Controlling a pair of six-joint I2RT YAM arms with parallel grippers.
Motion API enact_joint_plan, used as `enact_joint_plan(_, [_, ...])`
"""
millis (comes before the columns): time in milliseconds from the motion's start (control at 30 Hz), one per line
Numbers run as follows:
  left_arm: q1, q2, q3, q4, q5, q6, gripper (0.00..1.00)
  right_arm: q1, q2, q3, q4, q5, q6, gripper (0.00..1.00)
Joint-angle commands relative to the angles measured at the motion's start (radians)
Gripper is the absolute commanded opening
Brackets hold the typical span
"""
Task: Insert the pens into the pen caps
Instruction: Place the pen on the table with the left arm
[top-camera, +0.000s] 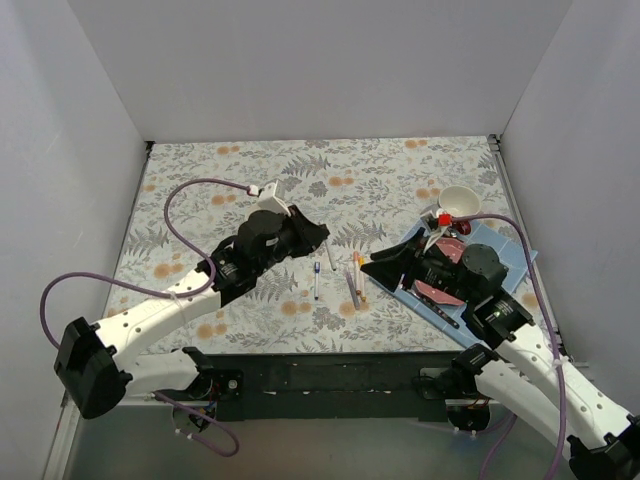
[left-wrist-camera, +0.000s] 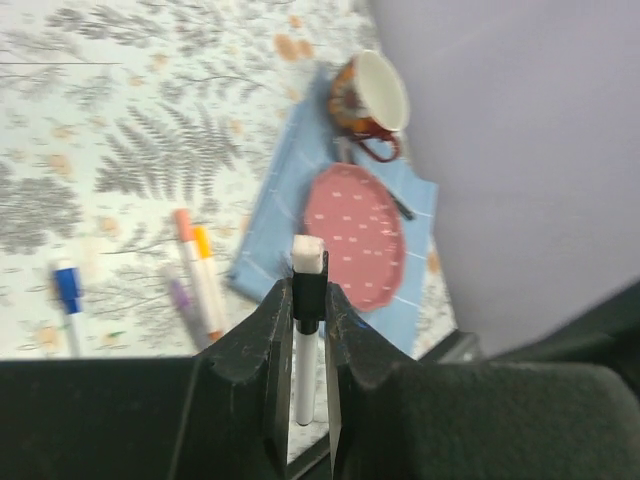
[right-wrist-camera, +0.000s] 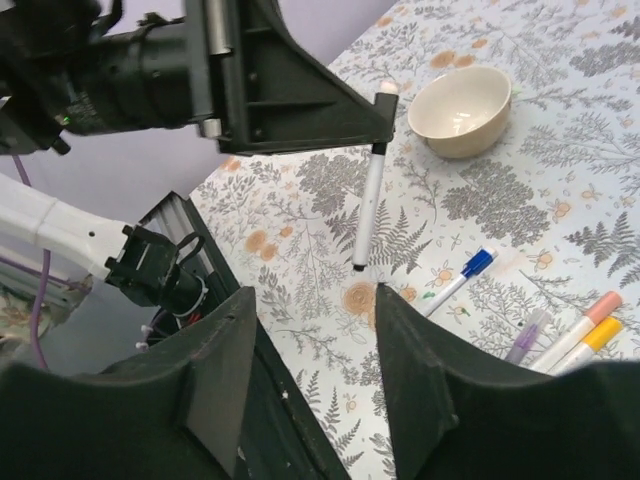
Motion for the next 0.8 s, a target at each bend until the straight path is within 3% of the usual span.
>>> enact_joint_plan(0, [0.072,0.101,0.082,-0.257,0.014,0.142,0.00,-0.001,-0.060,-0.004,-0.081,0.090,0.035,0.65])
enact_joint_plan(133, [0.135,0.273,0.149,-0.394,0.001,0.200,0.00,-0.003,-0.051,0.012,-0.104,0.107,0.049,0.73])
enact_joint_plan(433, [0.137,0.488,0.149,-0.414,-0.023,0.204,0.00,-0.003,-0.011,0.051,-0.119,0.121,0.052,0.80])
enact_joint_plan(533, [0.138,0.511,0.184,-0.439,-0.022,0.199,0.22,-0.003,-0.011,0.087,-0.206,0.164,0.053,0.82])
enact_joint_plan(567, [0.137,0.509,0.194,-0.461,-0.024,0.194,0.38,-0.001,-0.011,0.100,-0.229,0.175,0.055,0.82])
enact_joint_plan(733, [0.138,0.413,0.296,-0.534,0.028,0.211,0.60,-0.001,-0.001,0.213,-0.389,0.258,0.053,0.87])
enact_joint_plan(767, [0.138,0.340,0.307,-0.531,0.045,0.220,0.68,-0.001,-0.001,0.235,-0.409,0.265,0.041,0.88])
